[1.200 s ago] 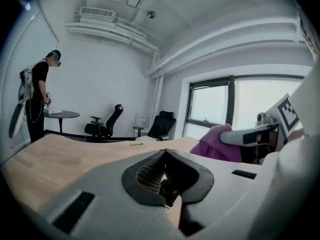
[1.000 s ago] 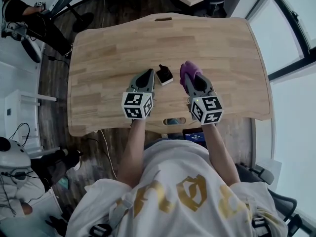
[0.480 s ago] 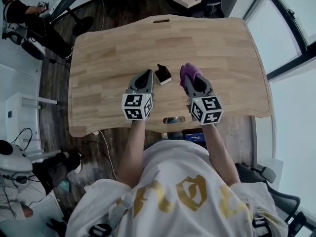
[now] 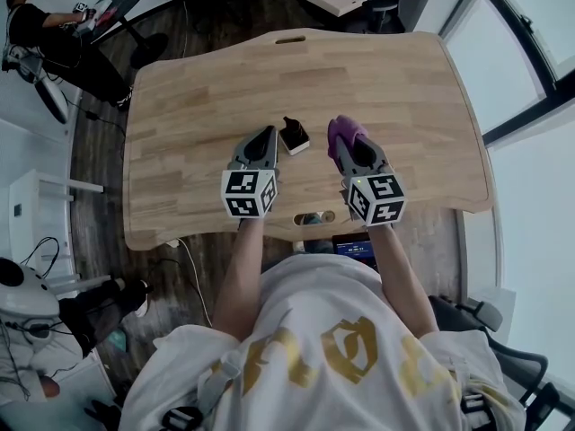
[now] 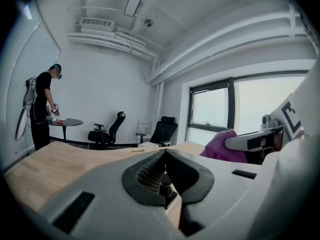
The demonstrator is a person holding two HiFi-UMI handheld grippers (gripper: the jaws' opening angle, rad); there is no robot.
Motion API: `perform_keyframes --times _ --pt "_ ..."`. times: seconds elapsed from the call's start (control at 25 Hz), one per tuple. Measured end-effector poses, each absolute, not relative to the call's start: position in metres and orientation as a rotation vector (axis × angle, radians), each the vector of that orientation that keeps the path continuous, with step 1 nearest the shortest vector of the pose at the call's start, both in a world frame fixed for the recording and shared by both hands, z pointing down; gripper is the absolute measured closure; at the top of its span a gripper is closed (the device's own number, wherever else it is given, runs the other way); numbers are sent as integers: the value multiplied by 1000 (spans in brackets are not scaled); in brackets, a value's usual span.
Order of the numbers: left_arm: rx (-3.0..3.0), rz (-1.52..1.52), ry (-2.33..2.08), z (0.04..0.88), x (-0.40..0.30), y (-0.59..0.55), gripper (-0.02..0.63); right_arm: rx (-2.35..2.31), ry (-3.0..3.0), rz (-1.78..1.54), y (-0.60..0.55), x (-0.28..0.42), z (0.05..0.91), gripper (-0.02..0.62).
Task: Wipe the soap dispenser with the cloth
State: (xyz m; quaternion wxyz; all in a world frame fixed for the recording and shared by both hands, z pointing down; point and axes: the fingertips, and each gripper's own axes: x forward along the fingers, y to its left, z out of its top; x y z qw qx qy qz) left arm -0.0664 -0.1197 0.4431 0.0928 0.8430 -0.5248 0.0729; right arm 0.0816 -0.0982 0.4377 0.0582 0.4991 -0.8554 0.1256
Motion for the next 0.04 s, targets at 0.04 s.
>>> perform_keyframes --times 0.04 --pt "2503 210 -1556 442 -66 -120 597 1513 -2592 380 -98 82 437 545"
